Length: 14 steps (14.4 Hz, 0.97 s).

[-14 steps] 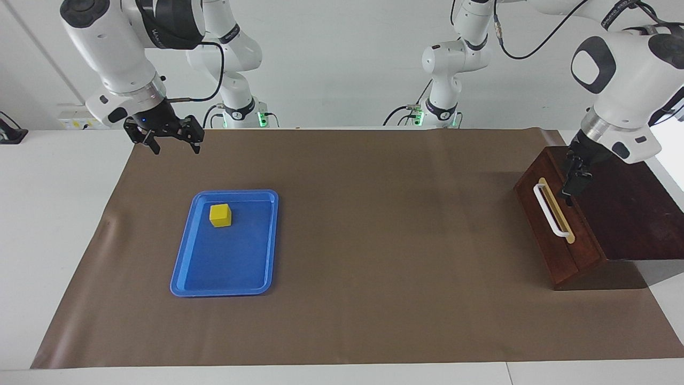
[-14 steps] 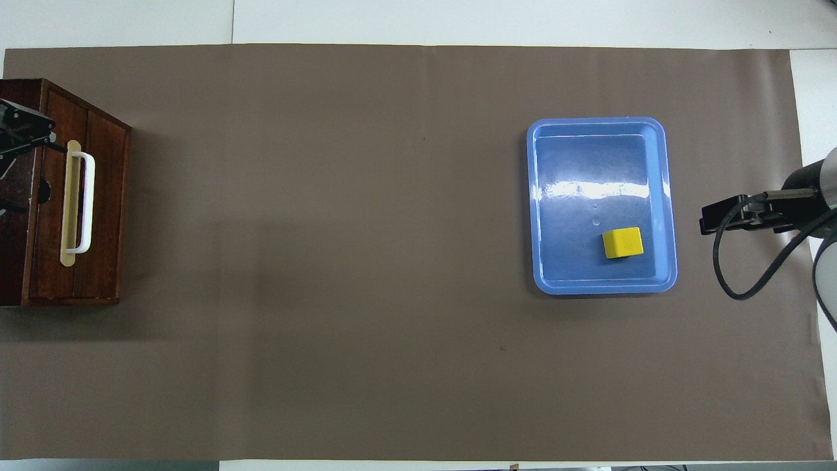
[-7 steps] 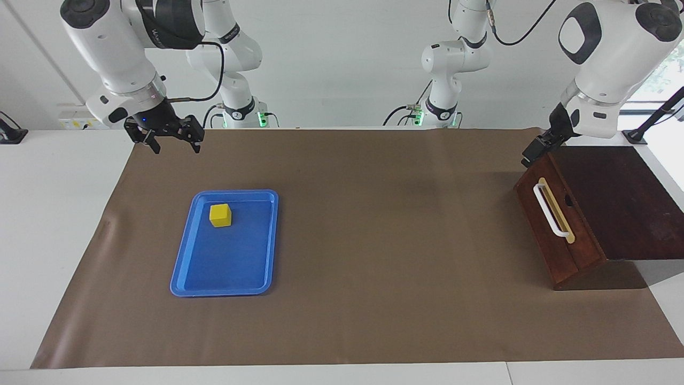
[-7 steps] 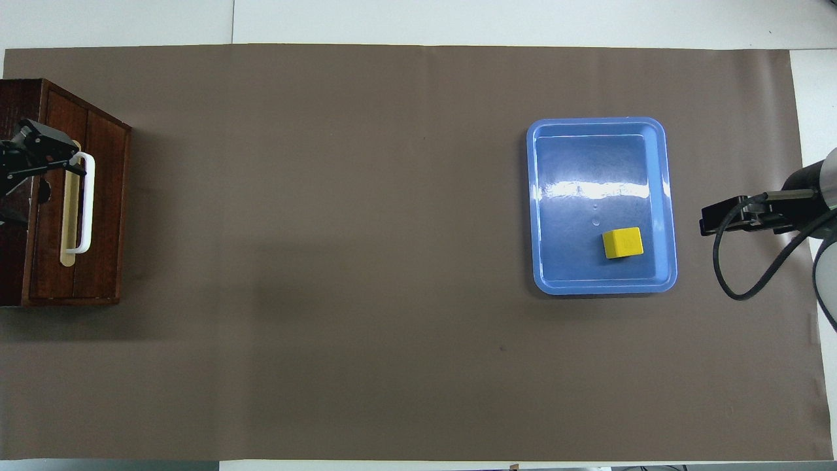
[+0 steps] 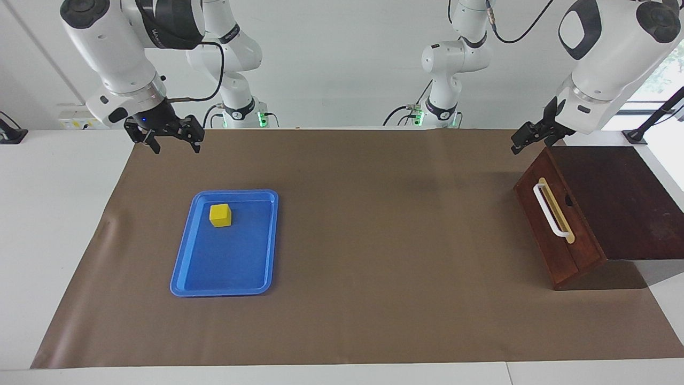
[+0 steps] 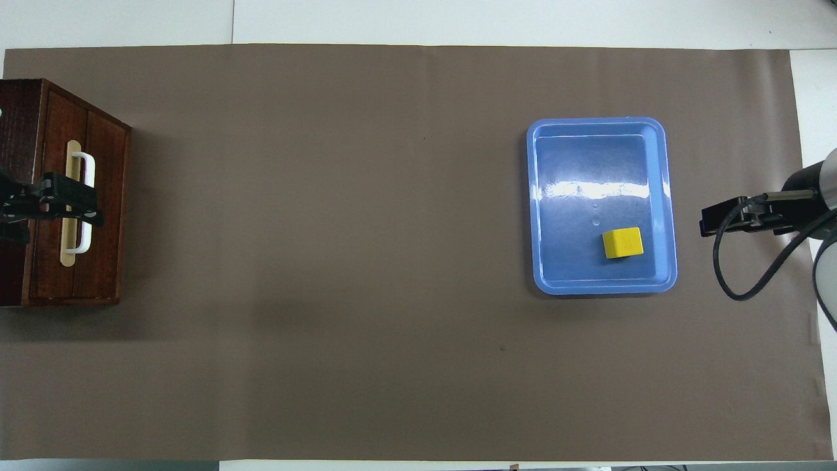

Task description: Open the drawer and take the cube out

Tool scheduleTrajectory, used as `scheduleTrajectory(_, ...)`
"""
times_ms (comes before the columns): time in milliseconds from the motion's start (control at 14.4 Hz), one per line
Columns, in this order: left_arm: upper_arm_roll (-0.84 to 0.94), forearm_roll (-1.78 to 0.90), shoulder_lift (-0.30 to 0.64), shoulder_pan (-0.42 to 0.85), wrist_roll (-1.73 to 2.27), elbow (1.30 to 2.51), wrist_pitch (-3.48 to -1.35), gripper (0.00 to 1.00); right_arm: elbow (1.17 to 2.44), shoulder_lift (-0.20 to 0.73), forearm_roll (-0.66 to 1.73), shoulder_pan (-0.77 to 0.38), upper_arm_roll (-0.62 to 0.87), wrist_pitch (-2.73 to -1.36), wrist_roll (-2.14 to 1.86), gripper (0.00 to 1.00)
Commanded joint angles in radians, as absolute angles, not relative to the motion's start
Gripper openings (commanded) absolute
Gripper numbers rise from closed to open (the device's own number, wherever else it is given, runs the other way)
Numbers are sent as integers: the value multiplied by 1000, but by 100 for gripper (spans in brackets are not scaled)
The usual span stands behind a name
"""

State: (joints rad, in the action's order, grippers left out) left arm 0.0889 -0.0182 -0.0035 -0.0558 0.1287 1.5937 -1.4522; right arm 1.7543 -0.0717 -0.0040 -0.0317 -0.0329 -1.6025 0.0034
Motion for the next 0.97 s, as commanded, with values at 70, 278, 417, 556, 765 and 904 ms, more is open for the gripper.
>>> scheduleTrajectory(70,89,-29,-63,-54,26,1640,-1425,100,1741,-71,-18,-20,-29,-1571,-20,100)
scheduleTrajectory(278,107,-31,-29,-45,29,1618,-1445,100,1741,-71,-18,-20,-29,-1571,-20,100)
scheduleTrajectory(417,107,-31,-20,-43,26,1611,-1428,100,1741,-71,-17,-20,-29,-1571,-20,100)
scheduleTrajectory(556,104,-29,-23,-43,29,1612,-1428,100,1741,-71,-15,-20,-29,-1571,-18,100)
scheduleTrajectory(765,104,-29,-32,-48,26,1621,-1430,100,1741,-71,-14,-20,-29,-1571,-15,100)
scheduleTrajectory(904,106,-25,-35,-46,28,1620,-1430,100,1741,-71,-14,-20,-29,-1572,-15,100)
